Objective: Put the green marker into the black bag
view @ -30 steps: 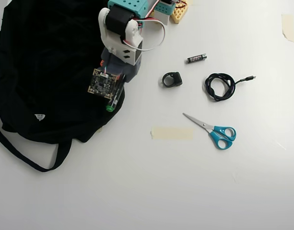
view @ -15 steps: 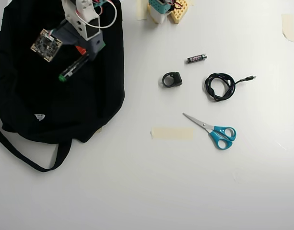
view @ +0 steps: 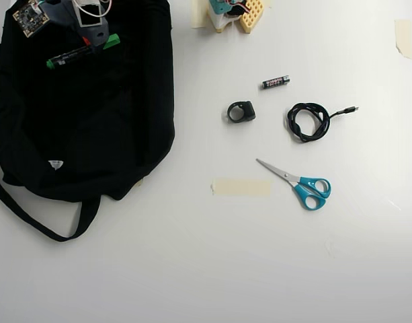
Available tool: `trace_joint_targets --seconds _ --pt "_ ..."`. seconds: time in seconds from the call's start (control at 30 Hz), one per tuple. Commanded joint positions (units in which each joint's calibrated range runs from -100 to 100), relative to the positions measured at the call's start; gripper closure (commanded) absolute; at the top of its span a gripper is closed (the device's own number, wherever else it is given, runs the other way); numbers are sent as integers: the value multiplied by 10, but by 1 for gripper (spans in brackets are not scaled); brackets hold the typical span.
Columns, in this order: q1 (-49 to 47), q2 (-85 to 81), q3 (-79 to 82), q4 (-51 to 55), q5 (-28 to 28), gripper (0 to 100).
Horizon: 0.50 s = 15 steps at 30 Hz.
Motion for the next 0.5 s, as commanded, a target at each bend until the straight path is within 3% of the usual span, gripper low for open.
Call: trace_joint_targets --seconds 0.0,0.1,0.17,0.27,0.3,0.37,0.43,0.47 --pt "-4 -22 -7 0 0 75" --pt "-6 -22 -6 0 4 49" --pt "-6 -22 0 -1 4 37" --pt "-7 -22 1 1 2 33" --pt "-18 -26 1 2 3 38" --pt "-37 -33 -8 2 3 58" --pt "-77 -35 -12 2 3 92" --pt "-105 -36 -40 19 -1 97"
